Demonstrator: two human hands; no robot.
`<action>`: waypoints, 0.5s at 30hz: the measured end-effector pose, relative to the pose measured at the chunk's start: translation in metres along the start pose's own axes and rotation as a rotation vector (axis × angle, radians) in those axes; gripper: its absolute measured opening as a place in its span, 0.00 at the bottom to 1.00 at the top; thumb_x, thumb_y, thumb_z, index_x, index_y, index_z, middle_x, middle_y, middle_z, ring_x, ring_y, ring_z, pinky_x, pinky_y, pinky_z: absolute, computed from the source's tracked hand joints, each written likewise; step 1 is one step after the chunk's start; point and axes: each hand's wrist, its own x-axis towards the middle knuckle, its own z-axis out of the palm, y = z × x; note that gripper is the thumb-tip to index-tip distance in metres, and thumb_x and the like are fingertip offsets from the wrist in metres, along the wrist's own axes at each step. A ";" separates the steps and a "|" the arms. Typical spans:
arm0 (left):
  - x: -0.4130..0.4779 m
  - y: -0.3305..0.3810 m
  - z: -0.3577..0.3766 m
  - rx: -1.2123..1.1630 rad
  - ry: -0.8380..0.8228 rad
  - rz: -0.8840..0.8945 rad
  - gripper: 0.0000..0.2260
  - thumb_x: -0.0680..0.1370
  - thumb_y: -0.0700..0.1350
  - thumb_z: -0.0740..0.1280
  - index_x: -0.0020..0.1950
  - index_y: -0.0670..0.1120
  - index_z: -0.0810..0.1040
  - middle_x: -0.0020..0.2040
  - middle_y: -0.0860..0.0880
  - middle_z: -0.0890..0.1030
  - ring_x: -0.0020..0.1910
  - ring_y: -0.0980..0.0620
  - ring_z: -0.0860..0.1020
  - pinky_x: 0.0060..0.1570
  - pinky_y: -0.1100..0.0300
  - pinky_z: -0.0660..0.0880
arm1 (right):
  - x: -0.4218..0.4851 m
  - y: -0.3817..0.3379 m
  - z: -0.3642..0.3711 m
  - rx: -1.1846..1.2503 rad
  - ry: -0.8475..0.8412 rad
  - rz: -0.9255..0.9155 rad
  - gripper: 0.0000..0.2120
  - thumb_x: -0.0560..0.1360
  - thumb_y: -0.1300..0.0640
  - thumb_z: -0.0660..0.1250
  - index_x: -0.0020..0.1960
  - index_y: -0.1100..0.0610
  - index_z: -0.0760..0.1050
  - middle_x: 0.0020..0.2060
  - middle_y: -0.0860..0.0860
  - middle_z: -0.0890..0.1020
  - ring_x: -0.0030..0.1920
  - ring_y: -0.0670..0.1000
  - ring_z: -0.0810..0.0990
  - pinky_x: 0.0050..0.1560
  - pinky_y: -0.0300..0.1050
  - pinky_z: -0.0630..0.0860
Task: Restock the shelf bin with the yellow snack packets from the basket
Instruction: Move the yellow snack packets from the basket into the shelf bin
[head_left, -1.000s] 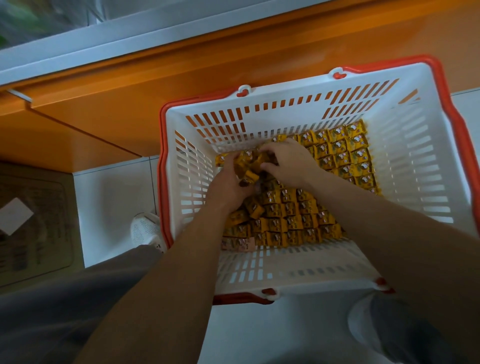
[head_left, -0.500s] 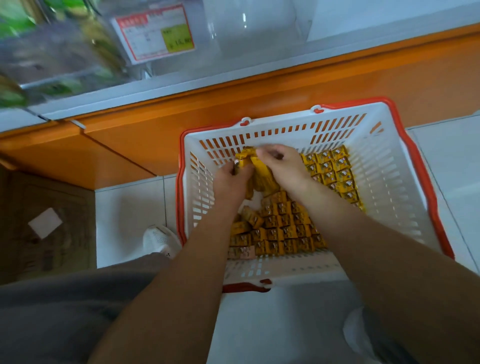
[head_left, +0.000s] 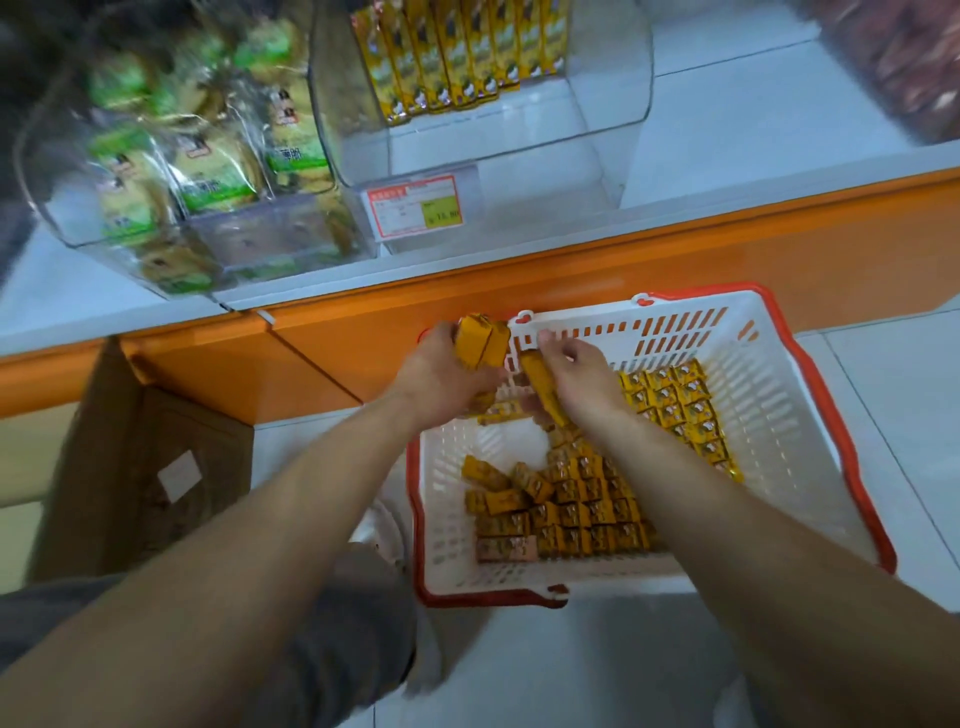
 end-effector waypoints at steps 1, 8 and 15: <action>-0.004 -0.003 -0.020 0.109 -0.025 0.027 0.26 0.73 0.50 0.78 0.67 0.48 0.72 0.55 0.50 0.81 0.52 0.49 0.80 0.44 0.58 0.76 | 0.001 0.004 0.001 -0.029 -0.035 -0.002 0.27 0.78 0.32 0.58 0.60 0.55 0.75 0.47 0.53 0.85 0.39 0.55 0.86 0.35 0.48 0.81; -0.031 -0.064 -0.079 0.104 -0.032 -0.109 0.24 0.71 0.52 0.79 0.62 0.53 0.72 0.48 0.54 0.81 0.47 0.54 0.80 0.38 0.62 0.74 | 0.056 0.058 0.028 -0.765 -0.284 -0.032 0.29 0.72 0.49 0.75 0.69 0.57 0.72 0.63 0.54 0.78 0.63 0.57 0.76 0.54 0.45 0.73; -0.018 -0.103 -0.047 -0.069 0.062 -0.157 0.24 0.72 0.54 0.78 0.65 0.54 0.75 0.49 0.55 0.83 0.43 0.60 0.83 0.31 0.71 0.75 | 0.099 0.104 0.058 -1.038 -0.323 -0.298 0.18 0.77 0.55 0.66 0.67 0.56 0.73 0.66 0.56 0.76 0.67 0.59 0.73 0.68 0.55 0.72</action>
